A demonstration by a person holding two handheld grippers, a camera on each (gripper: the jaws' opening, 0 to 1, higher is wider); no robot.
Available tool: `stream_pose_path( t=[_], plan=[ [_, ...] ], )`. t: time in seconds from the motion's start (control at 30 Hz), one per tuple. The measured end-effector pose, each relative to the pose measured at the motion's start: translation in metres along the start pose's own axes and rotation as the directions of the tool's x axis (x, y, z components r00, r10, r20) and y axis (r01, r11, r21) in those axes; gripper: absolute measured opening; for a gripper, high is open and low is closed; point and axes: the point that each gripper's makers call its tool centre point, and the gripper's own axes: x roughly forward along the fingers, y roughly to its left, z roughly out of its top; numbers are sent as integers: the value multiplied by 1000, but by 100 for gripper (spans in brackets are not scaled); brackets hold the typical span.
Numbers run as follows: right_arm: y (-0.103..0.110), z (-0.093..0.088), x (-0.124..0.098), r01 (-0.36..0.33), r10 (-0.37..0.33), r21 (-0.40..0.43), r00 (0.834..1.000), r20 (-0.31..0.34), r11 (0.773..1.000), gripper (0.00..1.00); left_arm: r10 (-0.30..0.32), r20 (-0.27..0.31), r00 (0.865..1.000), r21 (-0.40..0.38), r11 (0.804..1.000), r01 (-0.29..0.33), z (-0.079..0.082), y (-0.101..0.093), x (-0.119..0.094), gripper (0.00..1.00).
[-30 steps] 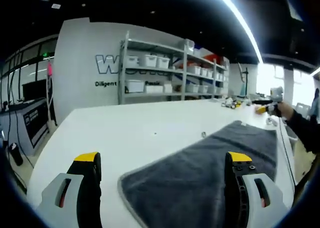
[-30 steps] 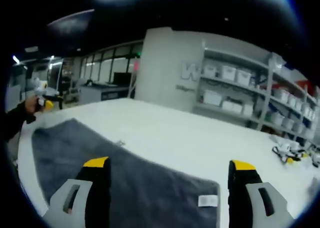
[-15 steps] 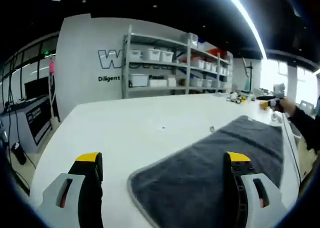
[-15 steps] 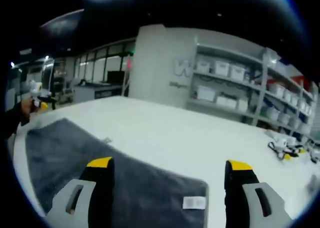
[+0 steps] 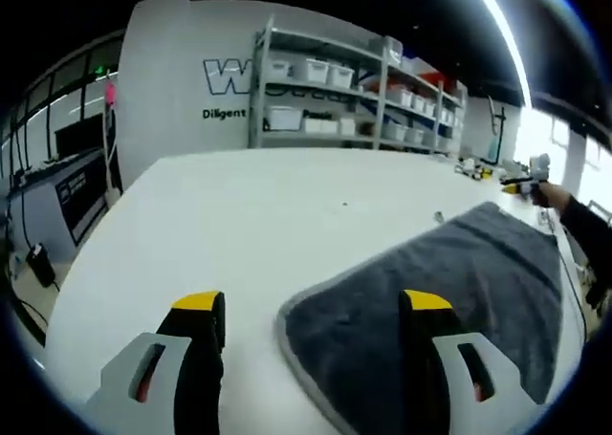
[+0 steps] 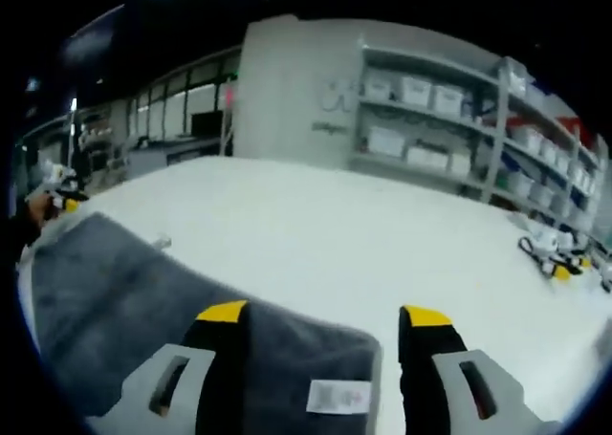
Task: Open the folded towel by lifting each exposed corner and separating the folded layers until the towel lies flat within the target outline without major curled edges
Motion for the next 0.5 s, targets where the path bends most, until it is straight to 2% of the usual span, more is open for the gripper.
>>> stream_pose_path(
  t=[0.13,0.27,0.37,0.5],
  plan=[
    [-20,-15,14,25,-24,21,999,-45,999,56,-22,-31,999,-9,1000,22,-9,0,7,67],
    [-29,-31,29,42,-40,26,996,-86,999,53,-39,-54,998,-15,999,38,-16,-2,13,65],
    [-27,-37,37,34,-27,70,995,-93,997,52,-55,-63,996,-29,998,53,-19,-5,18,61],
    [-22,-50,47,32,-26,46,991,-130,998,51,-56,-90,994,-12,998,55,-25,-6,22,54]
  ],
)
